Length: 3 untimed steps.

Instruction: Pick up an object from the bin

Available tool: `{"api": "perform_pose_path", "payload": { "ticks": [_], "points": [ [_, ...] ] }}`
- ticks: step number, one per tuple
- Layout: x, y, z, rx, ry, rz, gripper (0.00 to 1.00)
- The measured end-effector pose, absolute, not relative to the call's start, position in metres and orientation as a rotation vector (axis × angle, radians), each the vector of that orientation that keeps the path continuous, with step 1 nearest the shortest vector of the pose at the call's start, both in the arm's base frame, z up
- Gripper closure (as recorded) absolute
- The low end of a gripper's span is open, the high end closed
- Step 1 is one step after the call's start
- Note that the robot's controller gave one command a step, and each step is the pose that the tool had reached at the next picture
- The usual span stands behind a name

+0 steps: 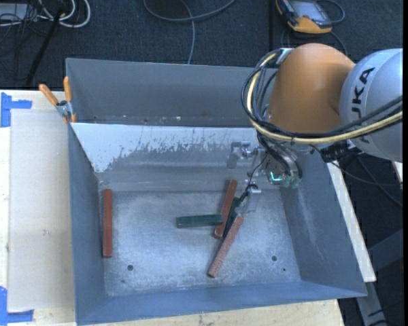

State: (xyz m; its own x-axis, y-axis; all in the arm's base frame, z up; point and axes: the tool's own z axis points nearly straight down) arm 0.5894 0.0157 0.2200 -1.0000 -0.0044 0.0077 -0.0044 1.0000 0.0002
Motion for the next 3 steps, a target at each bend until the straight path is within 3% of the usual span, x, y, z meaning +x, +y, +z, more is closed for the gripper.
{"api": "perform_pose_path", "payload": {
  "ticks": [1,2,3],
  "points": [
    [0.563,0.029,0.065,-0.124,-3.131,-0.001,0.0],
    [0.565,0.029,0.07,-0.126,-3.138,-0.002,1.0],
    [0.562,0.011,0.217,-0.258,-3.14,-0.001,1.0]
  ]
}}
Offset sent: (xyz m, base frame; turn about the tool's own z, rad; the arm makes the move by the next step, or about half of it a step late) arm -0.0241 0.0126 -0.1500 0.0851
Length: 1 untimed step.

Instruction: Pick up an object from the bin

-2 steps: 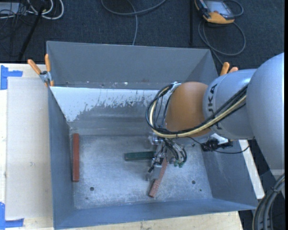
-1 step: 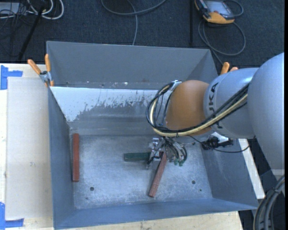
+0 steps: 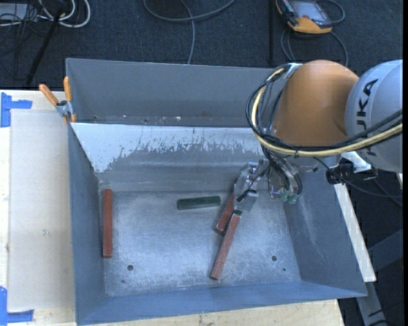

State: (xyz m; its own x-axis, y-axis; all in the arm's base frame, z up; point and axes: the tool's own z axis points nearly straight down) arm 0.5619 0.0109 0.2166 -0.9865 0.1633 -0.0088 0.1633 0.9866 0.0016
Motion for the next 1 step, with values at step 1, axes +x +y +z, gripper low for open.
{"api": "perform_pose_path", "payload": {
  "ticks": [1],
  "points": [
    [0.5603,0.0112,0.2117,0.255,3.131,0.0,0.0]
  ]
}}
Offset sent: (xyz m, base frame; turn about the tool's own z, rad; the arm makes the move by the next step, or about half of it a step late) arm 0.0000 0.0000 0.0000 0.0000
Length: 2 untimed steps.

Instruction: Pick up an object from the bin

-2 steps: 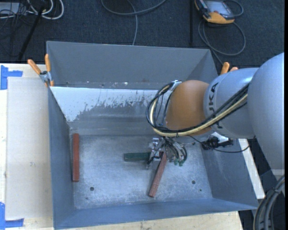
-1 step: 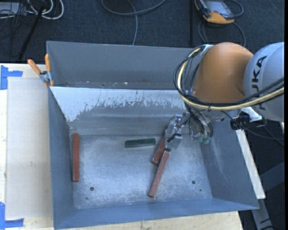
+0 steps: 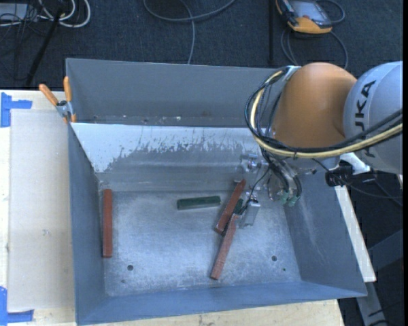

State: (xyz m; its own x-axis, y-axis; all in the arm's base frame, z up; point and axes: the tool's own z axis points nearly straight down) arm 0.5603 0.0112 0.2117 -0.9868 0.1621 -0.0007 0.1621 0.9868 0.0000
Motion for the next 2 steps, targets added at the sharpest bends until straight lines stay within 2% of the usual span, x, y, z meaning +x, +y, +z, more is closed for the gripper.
{"api": "perform_pose_path", "payload": {
  "ticks": [1,2],
  "points": [
    [0.585,0.017,0.098,0.093,3.147,0.0,0.0],
    [0.612,0.046,0.068,0.008,3.141,0.002,0.0]
  ]
}}
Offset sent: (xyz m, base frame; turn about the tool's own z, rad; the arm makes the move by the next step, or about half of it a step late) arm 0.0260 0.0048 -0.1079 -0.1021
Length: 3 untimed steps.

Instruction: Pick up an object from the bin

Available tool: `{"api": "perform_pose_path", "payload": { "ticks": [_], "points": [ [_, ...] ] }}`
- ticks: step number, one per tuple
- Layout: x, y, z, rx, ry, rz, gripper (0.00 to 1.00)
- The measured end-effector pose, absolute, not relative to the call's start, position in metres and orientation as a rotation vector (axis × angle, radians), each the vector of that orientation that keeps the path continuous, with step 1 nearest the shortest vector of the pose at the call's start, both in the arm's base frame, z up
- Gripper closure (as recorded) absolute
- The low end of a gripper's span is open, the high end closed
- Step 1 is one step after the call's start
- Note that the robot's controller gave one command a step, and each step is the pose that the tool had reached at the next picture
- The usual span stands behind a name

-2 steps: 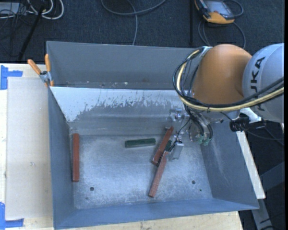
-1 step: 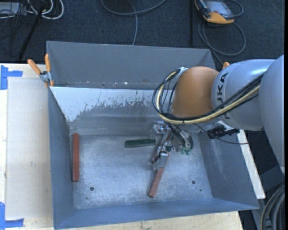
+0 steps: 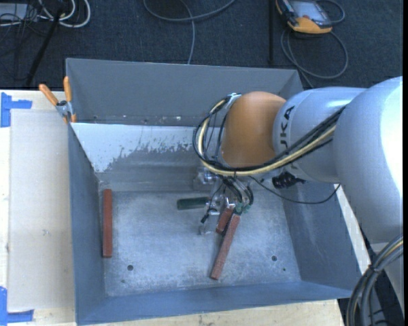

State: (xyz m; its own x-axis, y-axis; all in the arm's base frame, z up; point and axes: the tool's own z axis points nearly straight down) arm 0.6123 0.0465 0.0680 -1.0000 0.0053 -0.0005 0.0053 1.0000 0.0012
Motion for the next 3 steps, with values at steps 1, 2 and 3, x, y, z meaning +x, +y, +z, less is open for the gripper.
{"api": "perform_pose_path", "payload": {
  "ticks": [1,2,3],
  "points": [
    [0.613,0.045,0.07,0.011,3.14,0.0,1.0],
    [0.617,0.074,0.071,-0.212,3.131,0.001,1.0],
    [0.608,0.062,0.22,-0.382,3.108,-0.001,1.0]
  ]
}}
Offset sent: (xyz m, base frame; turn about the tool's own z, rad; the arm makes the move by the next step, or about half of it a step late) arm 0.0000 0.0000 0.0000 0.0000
